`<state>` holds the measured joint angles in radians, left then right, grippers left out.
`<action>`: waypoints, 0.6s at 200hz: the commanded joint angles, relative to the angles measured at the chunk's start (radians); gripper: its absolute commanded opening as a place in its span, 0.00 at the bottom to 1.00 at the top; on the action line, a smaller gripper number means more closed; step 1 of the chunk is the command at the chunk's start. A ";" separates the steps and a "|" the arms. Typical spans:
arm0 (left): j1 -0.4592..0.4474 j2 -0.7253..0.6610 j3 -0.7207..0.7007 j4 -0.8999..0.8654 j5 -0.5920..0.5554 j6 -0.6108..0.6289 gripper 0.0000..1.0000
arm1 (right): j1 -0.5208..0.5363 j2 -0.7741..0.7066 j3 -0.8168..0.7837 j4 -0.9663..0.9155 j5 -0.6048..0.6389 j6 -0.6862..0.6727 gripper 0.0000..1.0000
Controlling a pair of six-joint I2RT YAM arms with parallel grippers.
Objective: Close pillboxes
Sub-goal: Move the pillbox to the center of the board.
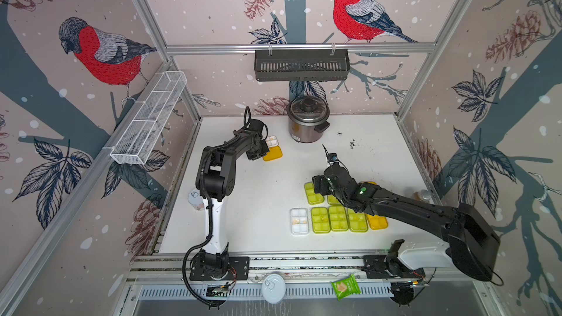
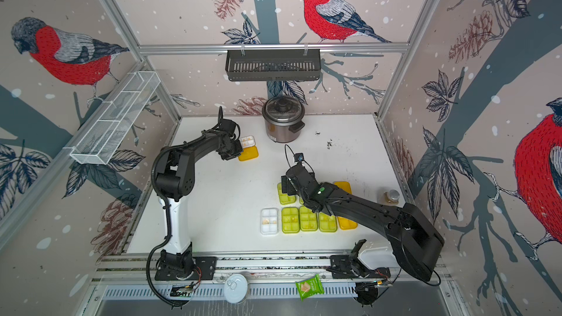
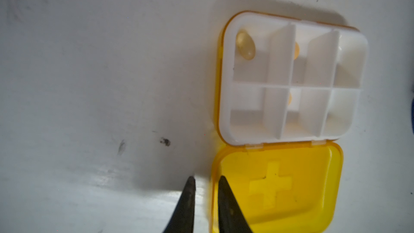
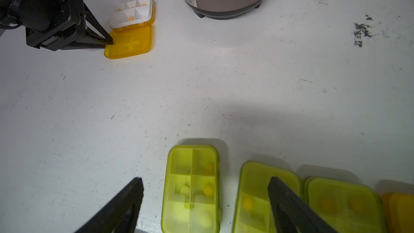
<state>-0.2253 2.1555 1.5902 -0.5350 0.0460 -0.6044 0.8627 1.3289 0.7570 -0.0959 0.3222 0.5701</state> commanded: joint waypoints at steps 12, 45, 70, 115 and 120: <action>0.001 -0.005 -0.002 -0.043 -0.045 -0.008 0.20 | 0.000 -0.006 -0.002 0.021 -0.005 -0.006 0.89; 0.000 -0.011 -0.007 -0.049 -0.058 -0.006 0.16 | 0.000 -0.010 -0.005 0.026 -0.007 -0.005 0.88; -0.001 -0.014 -0.008 -0.054 -0.061 -0.010 0.14 | 0.002 -0.009 -0.009 0.027 -0.008 -0.006 0.88; 0.000 -0.024 -0.009 -0.065 -0.073 -0.006 0.11 | 0.004 -0.015 -0.016 0.030 -0.005 -0.003 0.88; 0.000 -0.026 -0.009 -0.065 -0.072 -0.005 0.11 | 0.004 -0.015 -0.017 0.030 -0.005 -0.002 0.88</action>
<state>-0.2253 2.1445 1.5833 -0.5606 -0.0029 -0.6048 0.8639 1.3197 0.7437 -0.0898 0.3145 0.5709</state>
